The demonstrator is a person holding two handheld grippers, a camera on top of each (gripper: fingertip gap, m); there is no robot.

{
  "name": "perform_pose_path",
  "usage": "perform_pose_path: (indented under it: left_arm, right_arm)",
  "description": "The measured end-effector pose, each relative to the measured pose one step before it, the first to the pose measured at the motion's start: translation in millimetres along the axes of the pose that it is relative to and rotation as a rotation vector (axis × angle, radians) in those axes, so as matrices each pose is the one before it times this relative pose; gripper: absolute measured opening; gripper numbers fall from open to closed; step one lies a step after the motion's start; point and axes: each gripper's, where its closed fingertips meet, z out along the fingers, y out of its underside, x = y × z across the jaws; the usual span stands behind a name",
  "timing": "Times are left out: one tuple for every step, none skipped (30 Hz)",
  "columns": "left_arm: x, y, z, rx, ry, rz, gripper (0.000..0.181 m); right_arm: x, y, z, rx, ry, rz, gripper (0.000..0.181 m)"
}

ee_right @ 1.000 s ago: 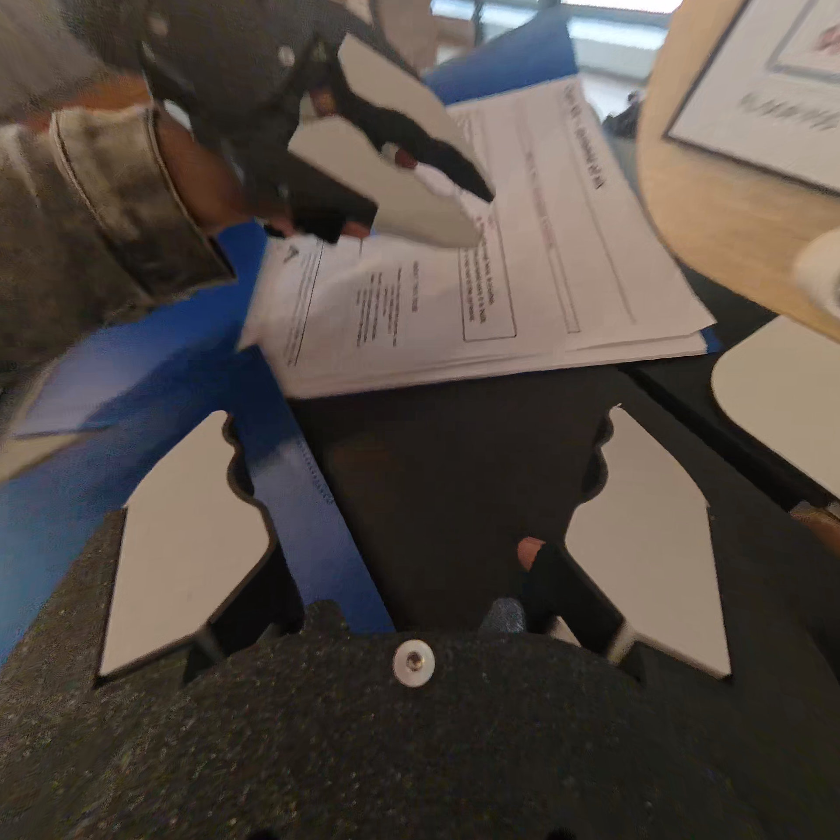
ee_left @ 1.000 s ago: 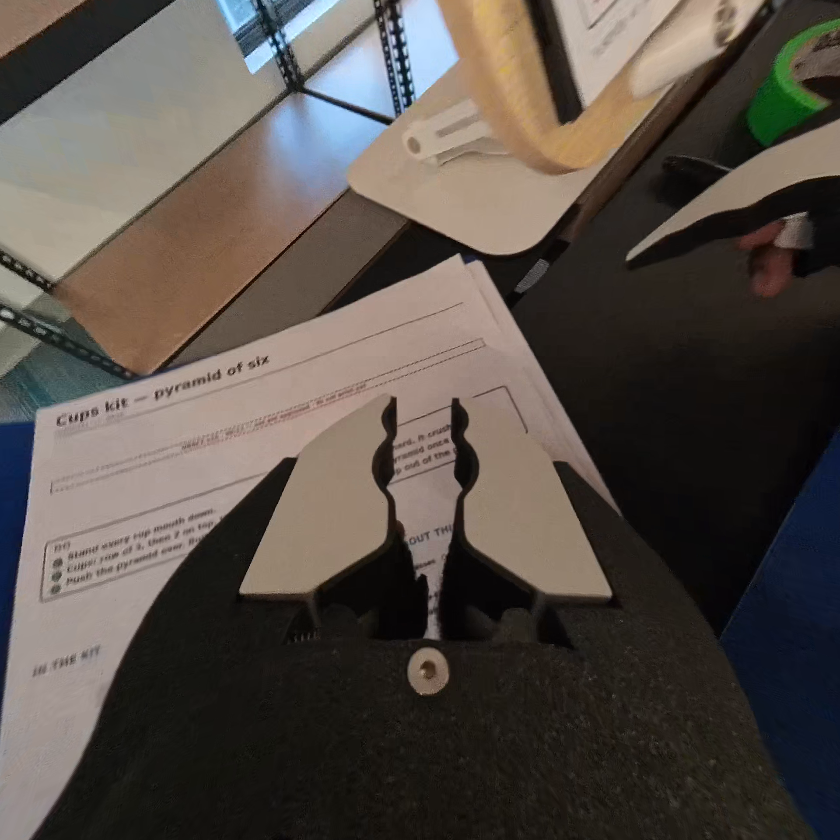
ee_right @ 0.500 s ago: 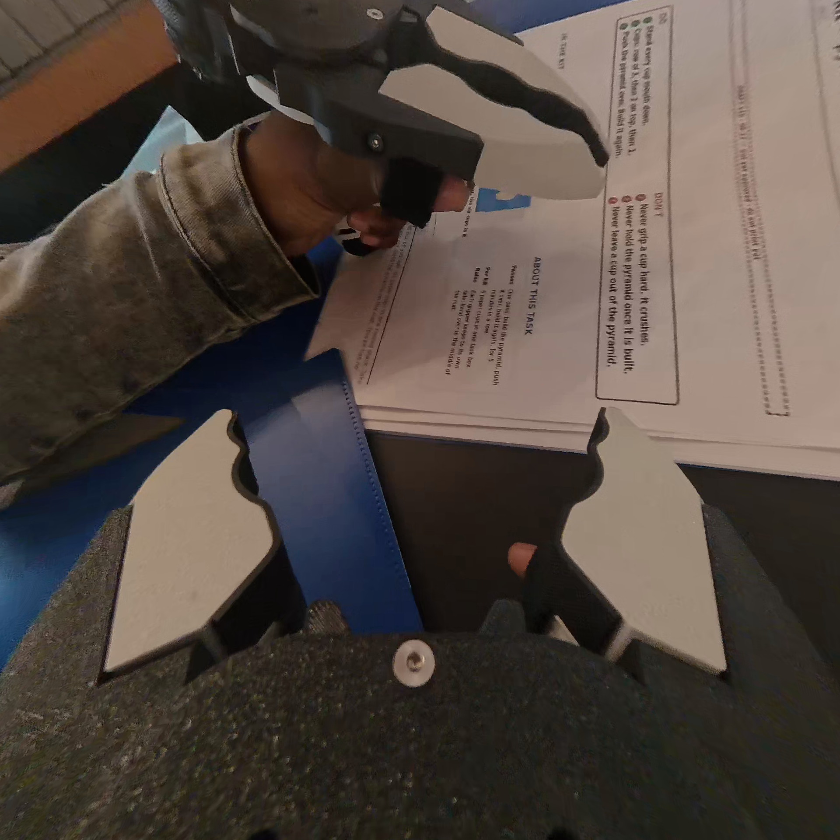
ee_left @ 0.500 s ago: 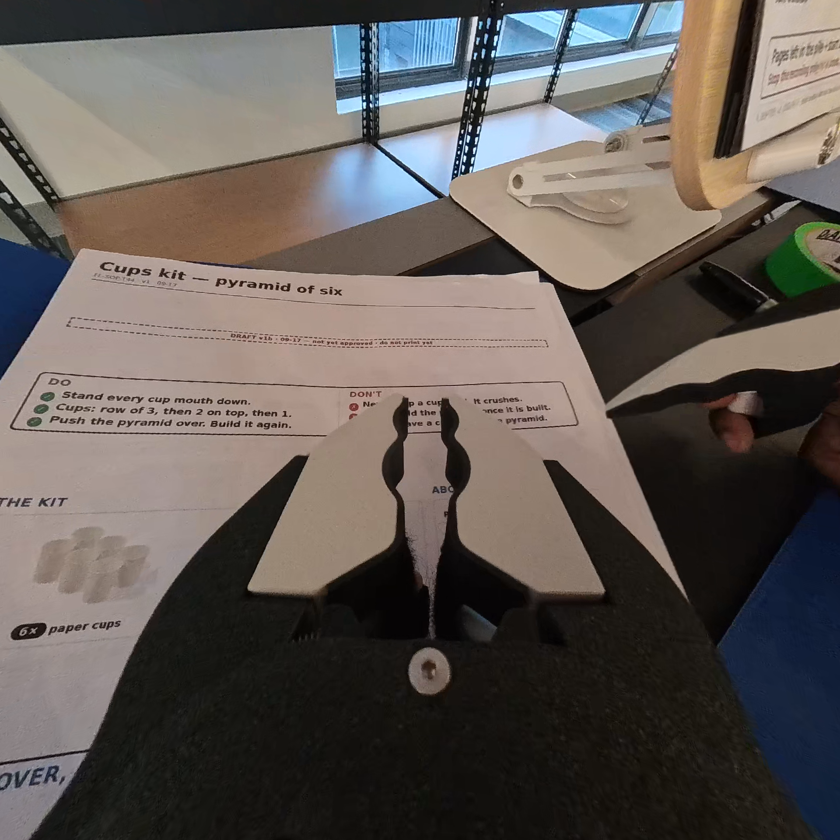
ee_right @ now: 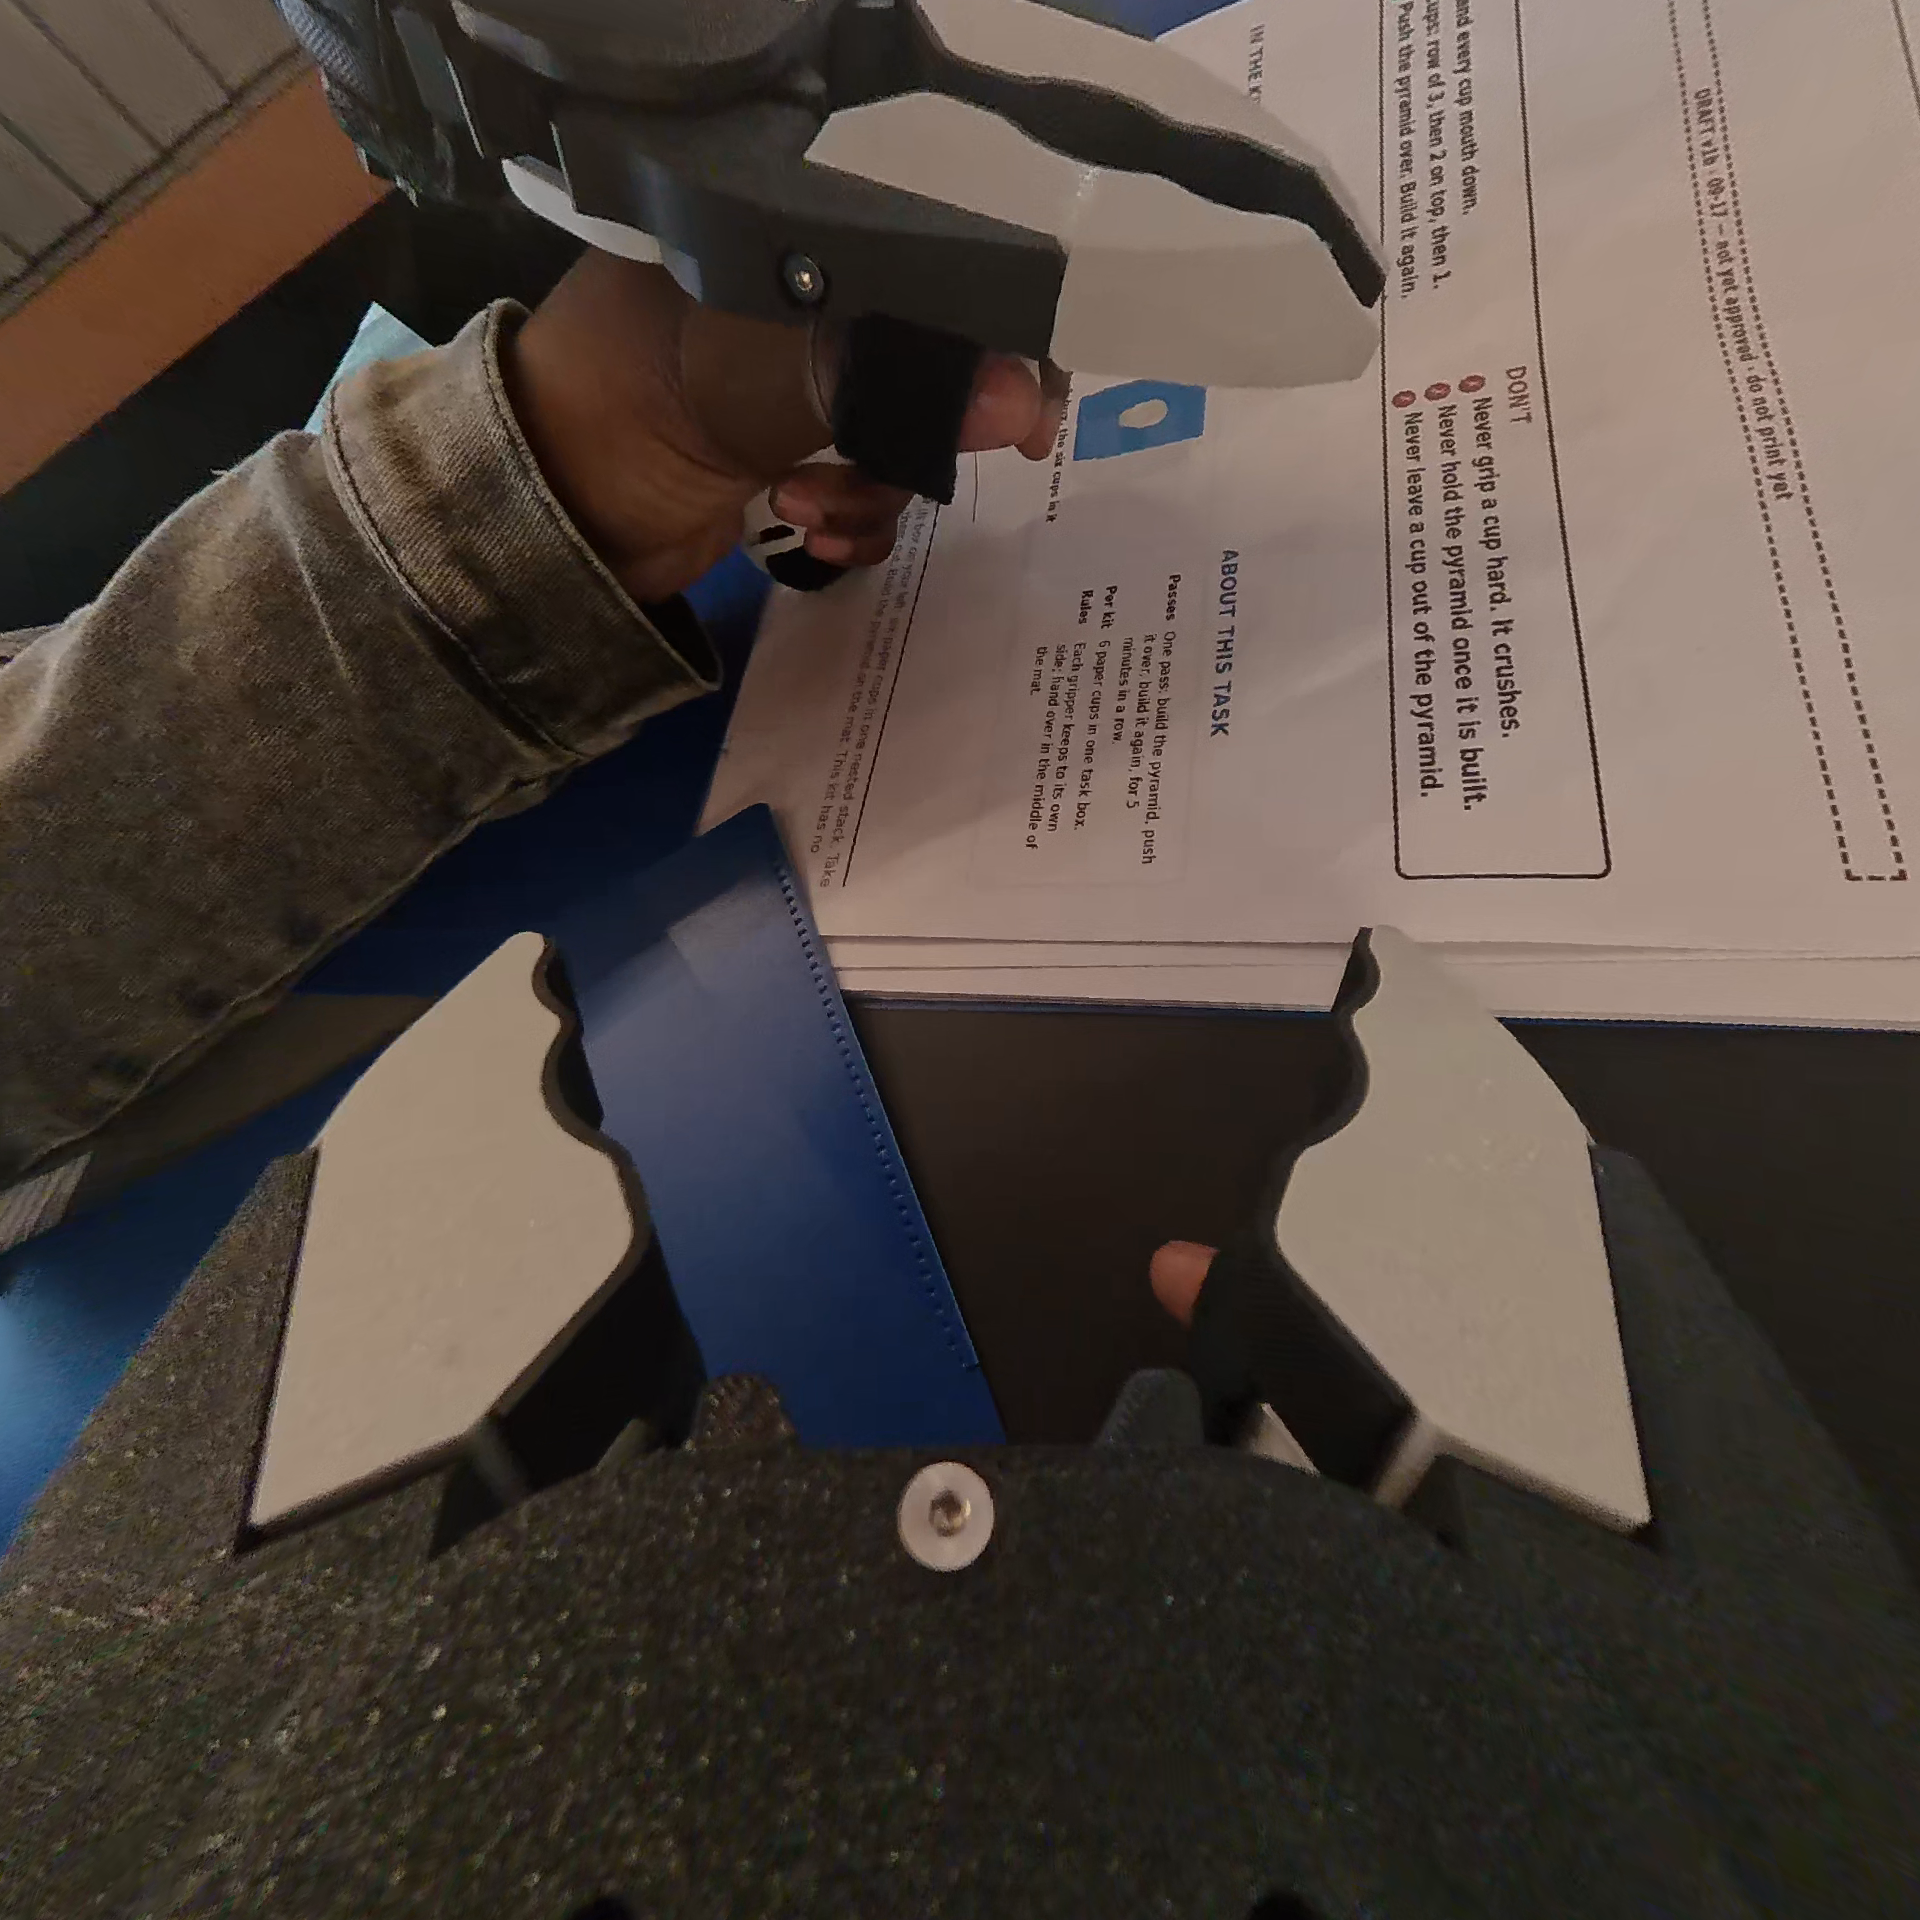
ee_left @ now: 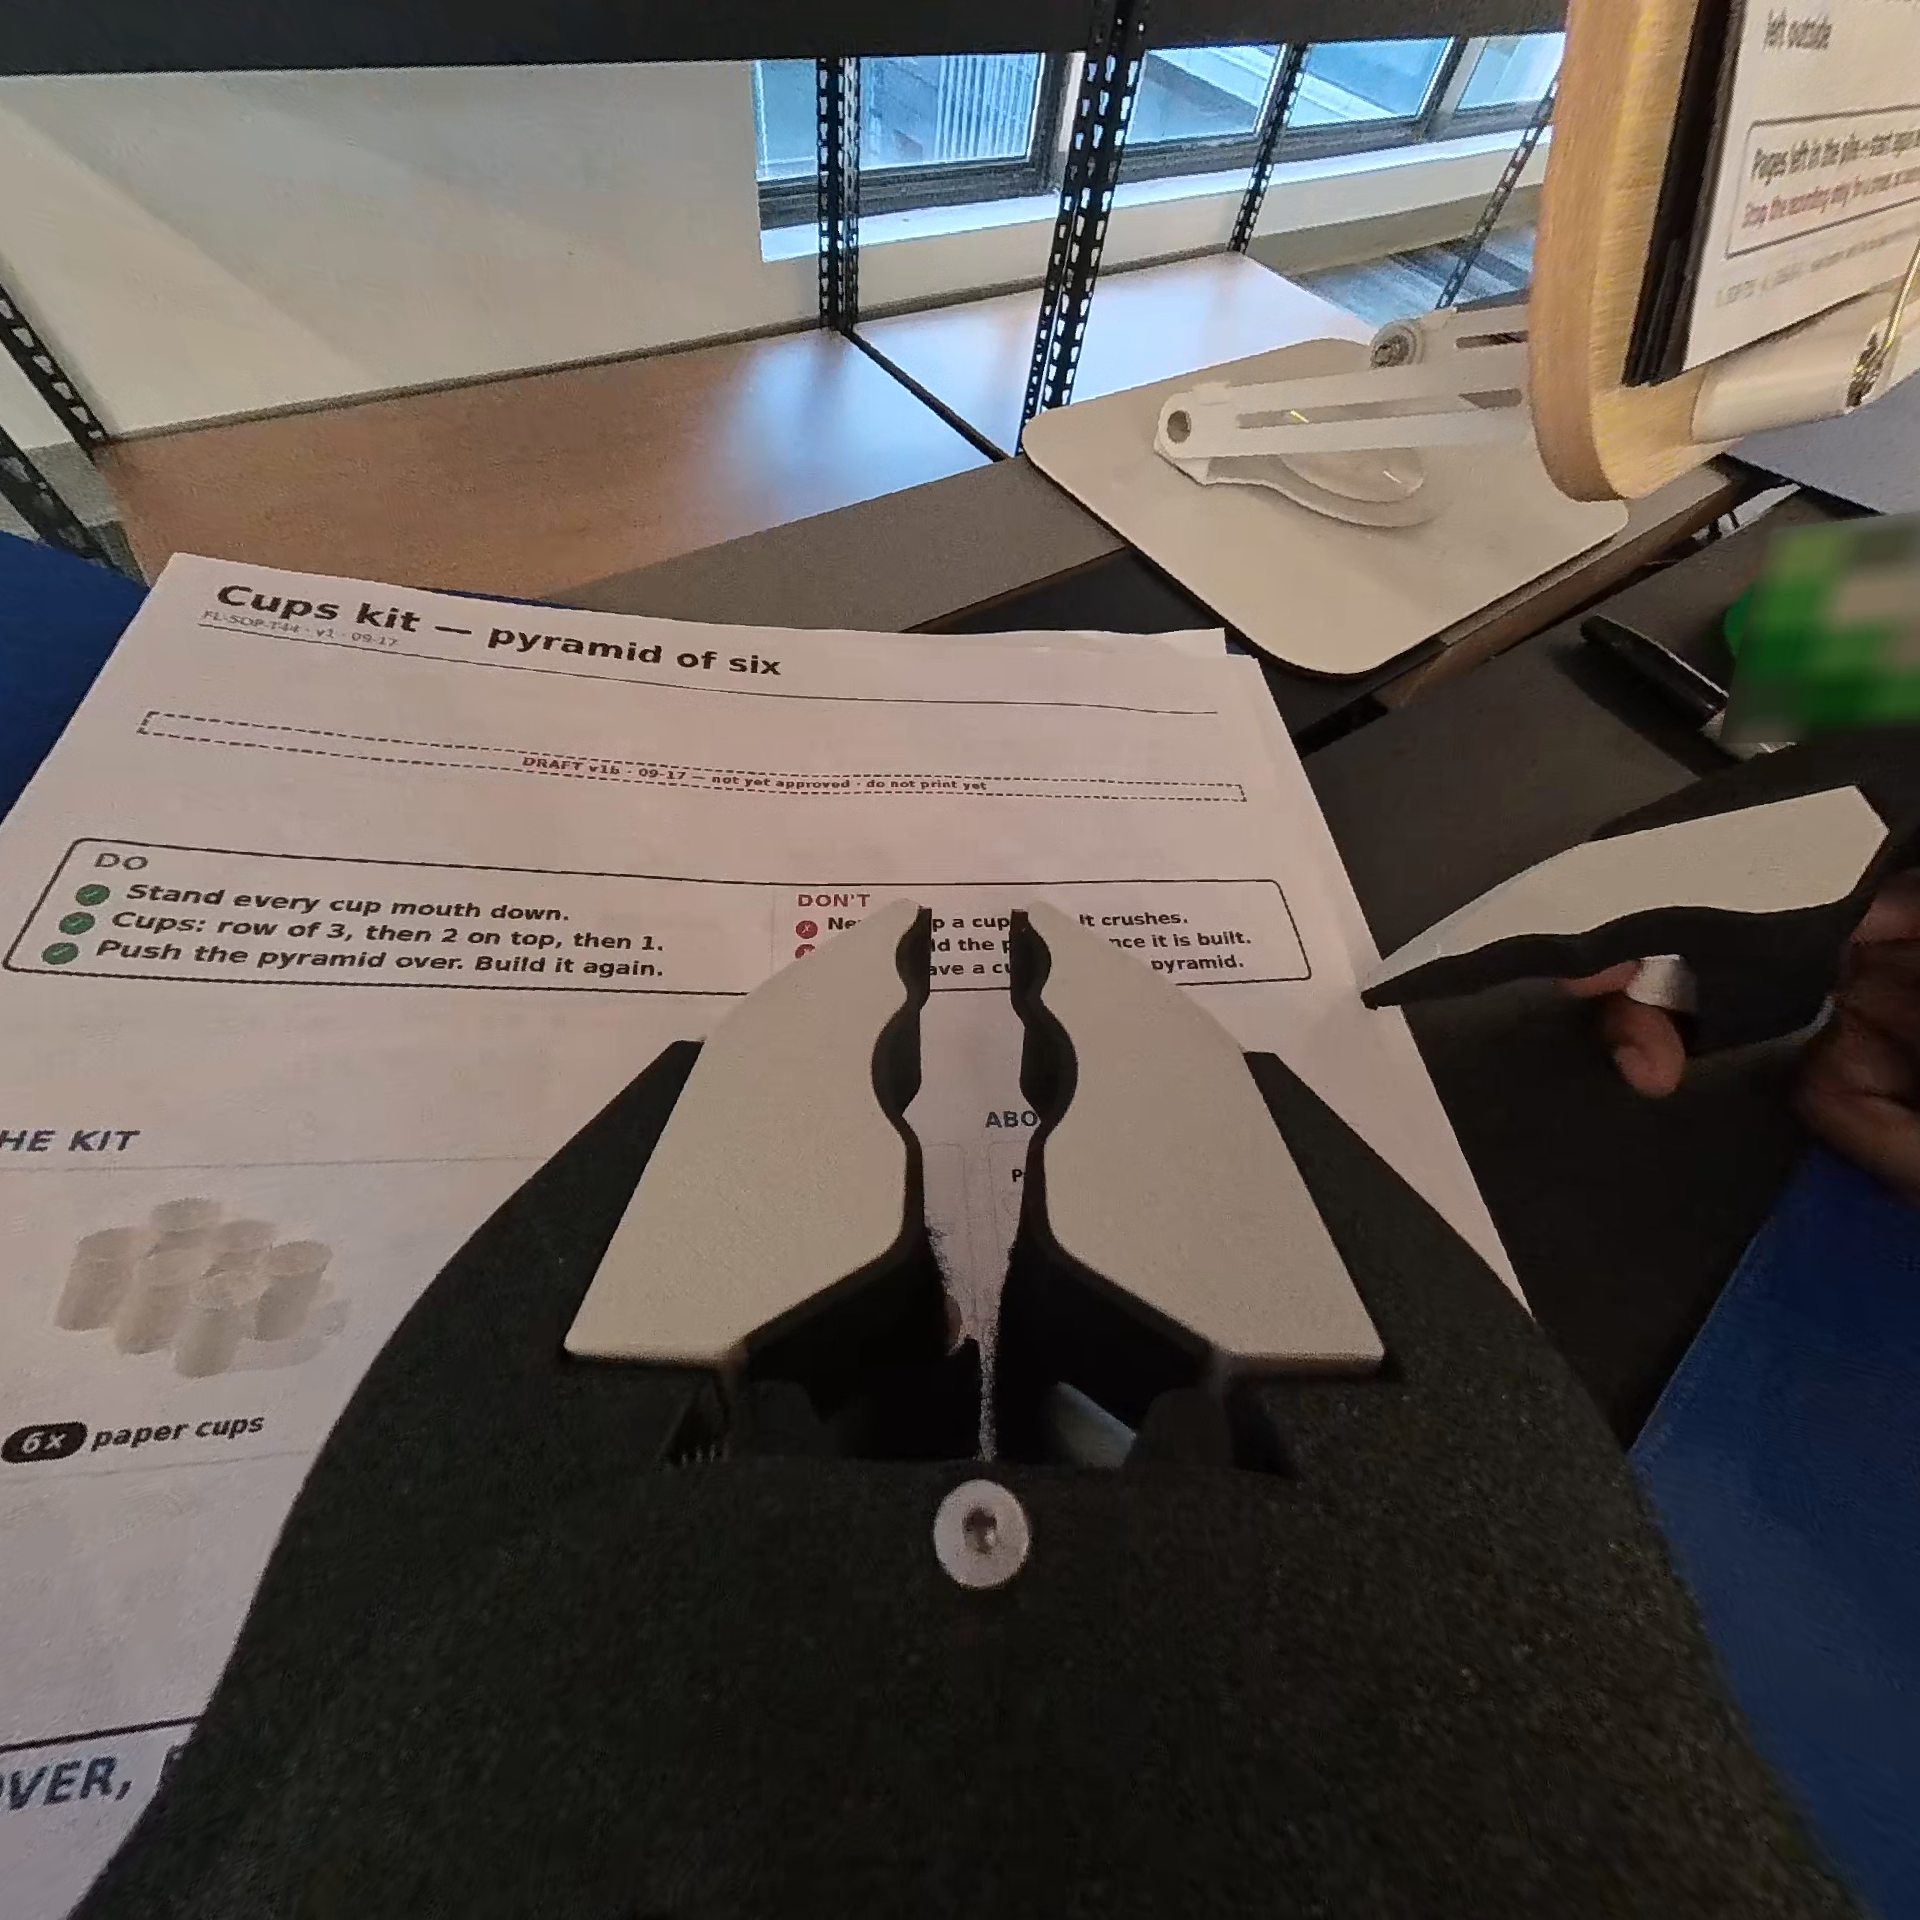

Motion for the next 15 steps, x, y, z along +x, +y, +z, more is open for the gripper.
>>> perform_pose_path:
  left_arm:
    - [-0.17,0.04,0.12,-0.0004,0.0002,-0.0031,0.015]
    - [-0.22,-0.04,0.00,-0.0007,0.0015,-0.0041,0.015]
    - [0.21,0.07,0.05,-0.0007,0.0038,-0.0031,0.015]
    - [0.14,0.13,0.10,-0.0012,0.0020,-0.0028,0.015]
    - [-0.27,0.21,0.16,-0.0015,-0.0004,-0.0035,0.015]
    - [0.25,0.21,0.08,-0.0016,0.0020,-0.0013,0.015]
    - [0.54,0.21,0.23,-0.0016,0.0021,0.0018,0.014]
    - [0.15,0.31,0.27,-0.0028,-0.0008,0.0024,0.014]
    - [0.18,0.38,0.42,-0.0042,-0.0012,0.0026,0.015]
    - [0.29,0.53,0.46,-0.0047,-0.0004,0.0036,0.015]
    - [0.57,0.44,0.35,-0.0041,0.0009,0.0046,0.014]
    - [0.68,0.45,0.49,-0.0039,0.0020,0.0044,0.014]
    - [0.41,0.24,0.16,-0.0027,0.0009,0.0026,0.014]
    - [0.07,0.04,0.09,-0.0006,-0.0008,0.0014,0.014]
    - [0.22,0.18,0.19,-0.0018,0.0020,-0.0001,0.014]
  right_arm:
    - [0.13,-0.41,-0.15,0.0035,0.0005,0.0100,0.134]
    - [-0.02,-0.90,-0.23,0.0057,-0.0011,0.0156,0.133]
    - [-0.43,-1.61,-0.11,0.0101,-0.0045,0.0222,0.134]
    - [-0.27,-2.43,-0.30,0.0164,-0.0059,0.0333,0.135]
    - [-0.63,-3.84,-0.65,0.0254,-0.0111,0.0492,0.136]
    - [-1.45,-5.28,-0.83,0.0347,-0.0197,0.0640,0.137]
    - [-3.04,-5.86,-1.04,0.0371,-0.0333,0.0675,0.144]
    - [-1.40,-5.81,-1.35,0.0354,-0.0274,0.0671,0.147]
    - [-0.12,-6.75,-1.69,0.0402,-0.0220,0.0783,0.147]
    - [-0.09,-7.59,-1.92,0.0455,-0.0226,0.0893,0.147]
    - [-0.25,-7.55,-1.87,0.0443,-0.0212,0.0904,0.148]
    - [-0.48,-6.28,-1.23,0.0357,-0.0175,0.0780,0.148]
    - [-0.25,-4.27,-0.54,0.0243,-0.0086,0.0487,0.146]
    - [-0.60,-1.19,0.65,0.0067,-0.0007,0.0138,0.146]
    - [0.38,0.43,1.22,-0.0022,0.0069,0.0046,0.146]
